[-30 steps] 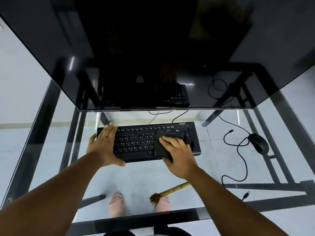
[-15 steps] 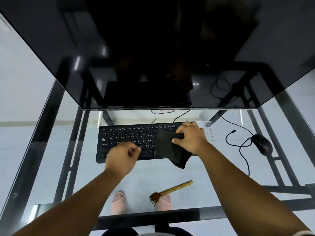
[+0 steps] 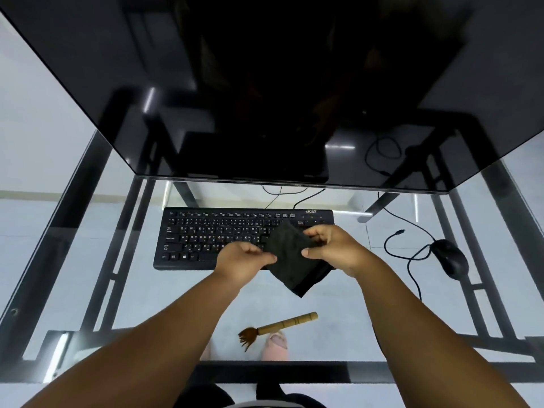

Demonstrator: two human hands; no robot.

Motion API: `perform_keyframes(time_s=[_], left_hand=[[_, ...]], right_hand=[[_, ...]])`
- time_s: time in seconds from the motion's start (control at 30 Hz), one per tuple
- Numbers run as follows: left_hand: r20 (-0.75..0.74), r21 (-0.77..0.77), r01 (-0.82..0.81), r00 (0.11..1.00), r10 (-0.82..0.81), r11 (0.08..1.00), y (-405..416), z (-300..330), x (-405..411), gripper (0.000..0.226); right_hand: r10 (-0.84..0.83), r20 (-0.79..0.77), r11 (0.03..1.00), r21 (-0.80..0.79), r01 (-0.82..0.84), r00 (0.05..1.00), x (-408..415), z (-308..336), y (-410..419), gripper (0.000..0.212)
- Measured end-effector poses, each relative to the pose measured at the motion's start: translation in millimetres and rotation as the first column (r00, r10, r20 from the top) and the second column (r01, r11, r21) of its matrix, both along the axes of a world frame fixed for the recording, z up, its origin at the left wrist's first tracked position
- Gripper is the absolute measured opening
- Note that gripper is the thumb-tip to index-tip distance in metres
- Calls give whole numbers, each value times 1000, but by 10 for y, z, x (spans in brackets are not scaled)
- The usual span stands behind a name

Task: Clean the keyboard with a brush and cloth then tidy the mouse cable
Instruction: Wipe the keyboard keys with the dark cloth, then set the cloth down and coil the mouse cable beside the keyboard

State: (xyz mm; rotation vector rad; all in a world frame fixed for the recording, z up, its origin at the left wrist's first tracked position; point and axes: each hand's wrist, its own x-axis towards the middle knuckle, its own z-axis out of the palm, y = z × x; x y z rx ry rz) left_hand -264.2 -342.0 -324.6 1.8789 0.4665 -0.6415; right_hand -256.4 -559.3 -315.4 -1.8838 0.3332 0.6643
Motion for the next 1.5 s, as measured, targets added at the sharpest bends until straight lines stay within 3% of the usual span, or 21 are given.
perform_keyframes(time_s=[0.2, 0.3, 0.37, 0.47, 0.53, 0.63, 0.73, 0.83, 0.93, 1.0, 1.07, 1.17, 1.23, 1.33, 1.5], left_hand=[[31, -397, -96, 993, 118, 913, 94, 161, -33, 27], [-36, -559, -221, 969, 243, 799, 224, 218, -89, 22], [-46, -624, -214, 970, 238, 752, 338, 267, -156, 12], [14, -616, -120, 986, 163, 779, 563, 260, -244, 52], [7, -580, -98, 992, 125, 809, 707, 241, -293, 65], [-34, -543, -102, 995, 99, 833, 902, 290, -340, 55], [-43, -507, -55, 998, 39, 860, 1080, 370, -406, 35], [-39, -480, 11, 999, -33, 877, 1252, 352, -501, 40], [-57, -565, 23, 996, -66, 825, 1364, 316, -587, 58], [-78, -638, 0, 995, -65, 770, 1381, 272, -632, 63], [-90, -673, -20, 994, -54, 739, 1387, 212, -672, 62], [-119, -661, -83, 993, 4, 745, 1370, 64, -733, 59], [-106, -625, -88, 994, 28, 776, 1364, -52, -770, 60], [-16, -503, -14, 1000, 7, 864, 1393, -194, -795, 61], [163, -122, 182, 973, -161, 976, 1460, -248, -834, 56]], right_hand=[[62, -88, 978, 203, -43, 994, -81, 88, 27, 3], [53, -97, 944, 328, -18, 994, -140, 110, 235, 8], [32, -128, 908, 418, 25, 991, -189, 118, 388, 17], [25, -152, 876, 479, 52, 988, -276, 103, 595, 32], [30, -142, 877, 478, 42, 989, -333, 103, 699, 30], [106, -40, 926, 368, -84, 994, -448, 114, 772, 27], [298, 53, 952, 53, -300, 953, -600, 84, 765, 42], [526, 2, 823, -255, -508, 850, -793, -25, 777, 50], [621, -53, 678, -463, -571, 782, -971, -129, 866, 44], [593, -41, 673, -524, -522, 804, -1037, -169, 903, 30], [507, -12, 740, -507, -442, 862, -1063, -207, 921, 20], [163, 39, 935, -324, -142, 986, -1080, -241, 951, 20], [-64, 41, 969, -238, 72, 997, -1072, -262, 990, 21], [-228, -3, 961, -159, 225, 974, -1057, -294, 1084, 25], [-265, -23, 957, -130, 260, 964, -1019, -326, 1285, 30]])
